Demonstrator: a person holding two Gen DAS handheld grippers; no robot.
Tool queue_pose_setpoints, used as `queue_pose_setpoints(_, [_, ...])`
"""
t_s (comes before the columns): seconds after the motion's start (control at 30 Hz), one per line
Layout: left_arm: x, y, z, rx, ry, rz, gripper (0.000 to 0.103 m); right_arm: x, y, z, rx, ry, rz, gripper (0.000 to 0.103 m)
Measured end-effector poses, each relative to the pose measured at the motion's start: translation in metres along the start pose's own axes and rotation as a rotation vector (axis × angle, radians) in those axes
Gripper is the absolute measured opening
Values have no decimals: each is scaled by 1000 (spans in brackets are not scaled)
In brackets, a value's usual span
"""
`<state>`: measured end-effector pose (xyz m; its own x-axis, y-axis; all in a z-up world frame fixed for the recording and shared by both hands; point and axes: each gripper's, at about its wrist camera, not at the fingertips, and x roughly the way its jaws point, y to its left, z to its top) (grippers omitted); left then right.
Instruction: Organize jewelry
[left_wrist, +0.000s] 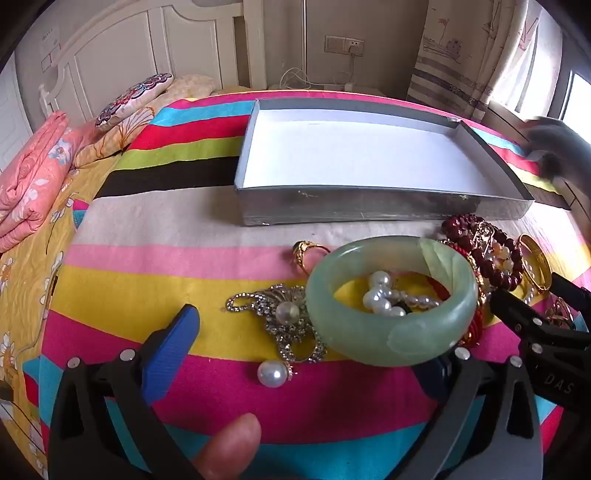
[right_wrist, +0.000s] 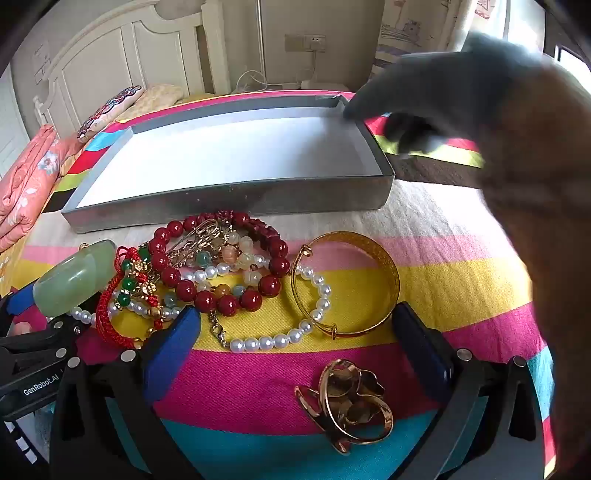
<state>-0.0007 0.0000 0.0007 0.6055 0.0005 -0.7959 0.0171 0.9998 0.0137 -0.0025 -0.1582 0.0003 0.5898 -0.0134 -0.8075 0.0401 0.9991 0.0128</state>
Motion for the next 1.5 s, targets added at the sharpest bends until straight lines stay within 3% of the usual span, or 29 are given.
queue_pose_setpoints(1.5, [0, 0, -1, -1, 7, -1, 101, 0, 0, 0, 1, -1, 1, 99])
